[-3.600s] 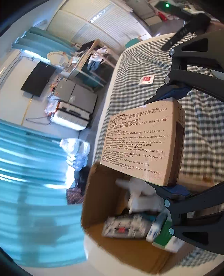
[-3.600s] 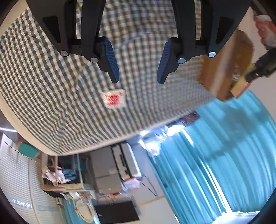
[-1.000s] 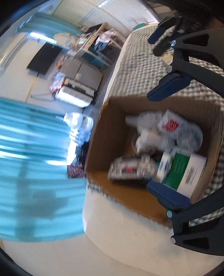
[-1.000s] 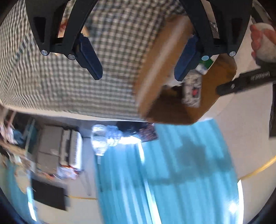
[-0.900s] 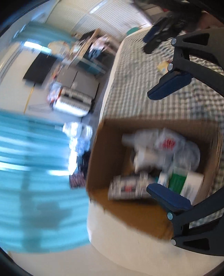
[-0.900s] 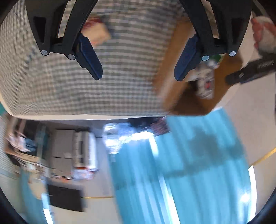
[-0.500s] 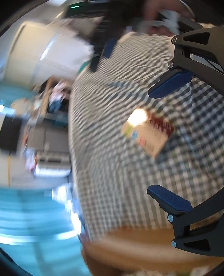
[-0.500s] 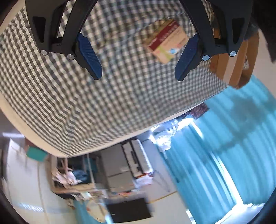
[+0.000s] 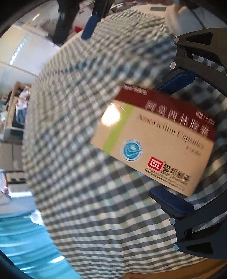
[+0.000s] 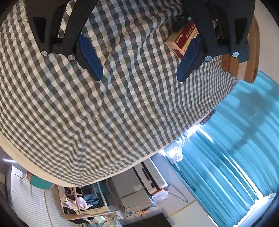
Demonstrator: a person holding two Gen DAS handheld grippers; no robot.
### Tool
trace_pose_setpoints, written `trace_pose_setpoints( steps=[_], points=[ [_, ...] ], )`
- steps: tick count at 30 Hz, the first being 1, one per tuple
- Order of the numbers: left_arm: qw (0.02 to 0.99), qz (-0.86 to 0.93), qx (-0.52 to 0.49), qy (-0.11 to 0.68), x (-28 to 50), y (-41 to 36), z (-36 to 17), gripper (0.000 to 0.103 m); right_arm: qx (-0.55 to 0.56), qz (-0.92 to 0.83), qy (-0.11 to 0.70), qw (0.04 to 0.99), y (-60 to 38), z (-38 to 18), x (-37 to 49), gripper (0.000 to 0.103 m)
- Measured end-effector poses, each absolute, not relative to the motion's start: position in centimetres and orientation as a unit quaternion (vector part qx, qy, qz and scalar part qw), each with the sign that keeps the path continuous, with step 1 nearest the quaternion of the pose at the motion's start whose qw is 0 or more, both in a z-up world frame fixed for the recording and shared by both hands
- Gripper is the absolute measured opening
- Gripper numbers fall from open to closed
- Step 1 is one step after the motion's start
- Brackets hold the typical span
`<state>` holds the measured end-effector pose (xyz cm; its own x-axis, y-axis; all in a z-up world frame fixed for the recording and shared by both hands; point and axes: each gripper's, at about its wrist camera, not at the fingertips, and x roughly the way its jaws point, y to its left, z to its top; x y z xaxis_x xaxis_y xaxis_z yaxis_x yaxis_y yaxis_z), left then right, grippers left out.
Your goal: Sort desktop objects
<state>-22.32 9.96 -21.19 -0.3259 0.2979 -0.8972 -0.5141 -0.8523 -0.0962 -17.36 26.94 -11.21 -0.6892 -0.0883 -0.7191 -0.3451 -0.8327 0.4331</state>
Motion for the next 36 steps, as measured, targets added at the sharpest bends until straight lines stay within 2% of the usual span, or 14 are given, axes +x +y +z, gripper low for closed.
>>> trace_pose_setpoints(
  steps=[1,4,6,11,16,19,22,28,32,36],
  points=[
    [0.252,0.812,-0.515,0.105,-22.0,9.9,-21.2,0.103,-0.388,0.875,0.28,0.071,26.8,-11.3,-17.4,0.087],
    [0.243,0.813,-0.518,0.109,-21.2,9.9,-20.6,0.09,-0.391,0.877,0.273,0.07,26.3,-10.9,-17.3,0.087],
    [0.238,0.811,-0.526,0.095,-20.7,9.4,-19.7,0.088,-0.396,0.876,0.266,0.073,25.4,-10.3,-17.5,0.087],
    [0.226,0.847,-0.478,0.053,-18.8,6.0,-12.4,0.076,-0.377,0.889,0.255,0.056,22.2,-6.8,-16.0,0.087],
    [0.211,0.875,-0.435,0.0,-17.4,-0.1,-5.1,0.076,-0.342,0.912,0.224,0.026,17.5,-2.2,-13.9,0.087],
    [0.196,0.885,-0.423,-0.003,-15.8,-3.0,-4.1,0.075,-0.334,0.921,0.202,0.012,14.8,-0.5,-12.8,0.087],
    [0.181,0.889,-0.418,-0.041,-14.7,-5.1,-3.0,0.075,-0.333,0.925,0.184,0.005,12.8,0.4,-12.3,0.087],
    [0.122,0.919,-0.369,-0.061,-13.6,-11.4,2.6,0.075,-0.324,0.93,0.168,-0.033,9.4,2.1,-11.7,0.087],
    [0.052,0.929,-0.363,-0.054,-14.2,-15.0,3.2,0.075,-0.332,0.93,0.145,-0.065,5.8,2.0,-11.9,0.087],
    [0.016,0.918,-0.39,-0.069,-15.0,-18.6,1.1,0.076,-0.352,0.925,0.113,-0.092,1.8,0.6,-12.3,0.087]
  ],
)
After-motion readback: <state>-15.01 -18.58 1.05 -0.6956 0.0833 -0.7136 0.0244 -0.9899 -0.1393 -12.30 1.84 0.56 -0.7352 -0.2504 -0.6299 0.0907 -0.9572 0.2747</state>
